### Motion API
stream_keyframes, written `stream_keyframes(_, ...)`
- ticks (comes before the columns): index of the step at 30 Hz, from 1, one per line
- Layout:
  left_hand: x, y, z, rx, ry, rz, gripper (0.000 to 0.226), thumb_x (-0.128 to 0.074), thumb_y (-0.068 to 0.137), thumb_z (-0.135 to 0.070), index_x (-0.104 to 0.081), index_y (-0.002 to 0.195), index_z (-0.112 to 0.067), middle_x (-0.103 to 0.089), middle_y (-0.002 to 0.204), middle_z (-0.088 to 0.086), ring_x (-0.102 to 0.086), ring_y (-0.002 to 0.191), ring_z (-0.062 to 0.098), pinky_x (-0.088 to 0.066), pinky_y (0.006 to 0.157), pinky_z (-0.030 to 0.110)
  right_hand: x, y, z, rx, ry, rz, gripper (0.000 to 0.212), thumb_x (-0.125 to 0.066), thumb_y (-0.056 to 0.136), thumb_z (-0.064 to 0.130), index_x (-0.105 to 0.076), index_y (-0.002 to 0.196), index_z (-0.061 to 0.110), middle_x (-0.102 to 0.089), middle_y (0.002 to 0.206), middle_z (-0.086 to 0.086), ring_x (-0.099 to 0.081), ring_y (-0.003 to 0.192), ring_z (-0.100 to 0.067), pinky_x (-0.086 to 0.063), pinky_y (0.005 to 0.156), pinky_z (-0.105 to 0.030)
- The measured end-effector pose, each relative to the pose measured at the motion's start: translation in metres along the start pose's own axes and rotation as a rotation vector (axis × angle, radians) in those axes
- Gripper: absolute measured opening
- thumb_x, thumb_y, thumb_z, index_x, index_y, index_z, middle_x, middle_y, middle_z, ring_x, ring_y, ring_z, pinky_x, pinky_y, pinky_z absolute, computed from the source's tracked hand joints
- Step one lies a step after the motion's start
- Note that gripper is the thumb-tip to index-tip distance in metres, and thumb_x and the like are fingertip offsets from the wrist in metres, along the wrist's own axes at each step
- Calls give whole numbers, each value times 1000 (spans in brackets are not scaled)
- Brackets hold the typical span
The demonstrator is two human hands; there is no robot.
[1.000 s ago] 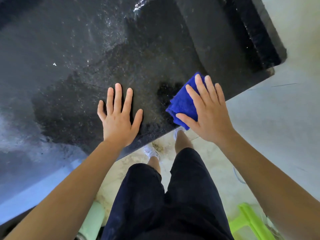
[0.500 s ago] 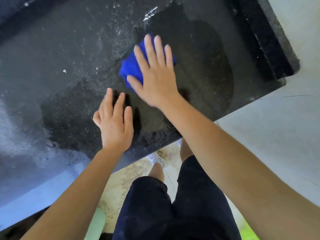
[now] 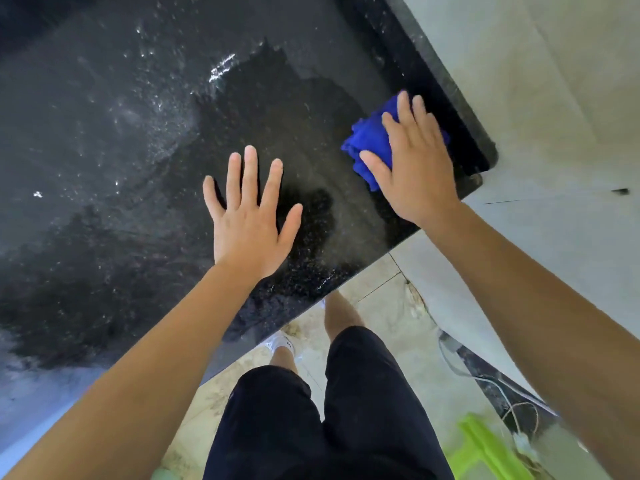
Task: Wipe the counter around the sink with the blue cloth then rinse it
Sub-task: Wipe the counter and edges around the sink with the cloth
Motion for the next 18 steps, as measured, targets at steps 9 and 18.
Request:
stream_keyframes(9, 0, -1, -1, 18, 17, -32, 69, -29, 101, -59, -21, 159, -22, -9, 167, 13, -7, 154, 31, -10, 118, 64, -1, 83, 64, 81, 13, -21, 84, -22, 100, 63, -14, 159, 5, -5, 166, -22, -3, 154, -38, -4, 126, -49)
stream_keyframes(18, 1, 1, -2, 37, -7, -3, 71, -28, 99, -60, -20, 159, -23, -6, 168, 12, -3, 155, 31, -6, 119, 63, -21, -83, -30, -14, -4, 30, 82, -34, 100, 64, -19, 159, 8, -10, 167, -16, -5, 155, -36, -8, 126, -49)
Point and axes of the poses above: each hand's wrist, its own y-axis towards the middle knuckle, its own x-axis out of the back of the hand, z = x × y, the point moved 3 cm from there along y, towards the middle knuckle
